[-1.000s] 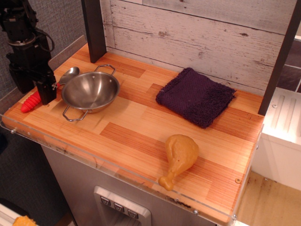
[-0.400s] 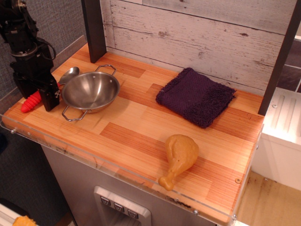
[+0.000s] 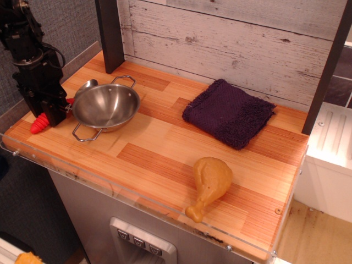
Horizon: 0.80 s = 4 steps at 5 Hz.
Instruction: Place the red spoon on the black cloth.
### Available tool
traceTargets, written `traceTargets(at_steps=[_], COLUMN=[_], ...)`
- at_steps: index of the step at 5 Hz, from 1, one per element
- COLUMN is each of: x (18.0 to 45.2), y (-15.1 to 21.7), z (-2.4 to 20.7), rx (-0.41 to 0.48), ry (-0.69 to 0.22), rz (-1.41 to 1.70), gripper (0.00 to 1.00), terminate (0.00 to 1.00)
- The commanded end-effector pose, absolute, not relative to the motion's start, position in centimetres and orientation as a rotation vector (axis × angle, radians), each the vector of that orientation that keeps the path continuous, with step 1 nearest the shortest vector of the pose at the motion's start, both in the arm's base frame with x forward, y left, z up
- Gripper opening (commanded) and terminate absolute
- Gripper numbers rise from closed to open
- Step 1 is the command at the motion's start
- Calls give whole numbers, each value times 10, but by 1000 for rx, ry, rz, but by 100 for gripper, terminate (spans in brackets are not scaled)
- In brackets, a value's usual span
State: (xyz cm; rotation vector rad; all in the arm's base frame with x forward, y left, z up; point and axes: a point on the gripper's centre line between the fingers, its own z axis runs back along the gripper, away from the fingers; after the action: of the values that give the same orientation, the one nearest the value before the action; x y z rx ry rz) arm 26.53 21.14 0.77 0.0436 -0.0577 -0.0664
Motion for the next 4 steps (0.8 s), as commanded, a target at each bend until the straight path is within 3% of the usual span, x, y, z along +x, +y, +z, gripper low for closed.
traceTargets(at_steps=[1,3,4], x=[256,234,240], y=[220,215,198], z=[40,82,98], rx=[111,216,230], ry=[-100,-131,-168], rz=[-22,93,102], gripper=[0,0,0], terminate=[0,0,0])
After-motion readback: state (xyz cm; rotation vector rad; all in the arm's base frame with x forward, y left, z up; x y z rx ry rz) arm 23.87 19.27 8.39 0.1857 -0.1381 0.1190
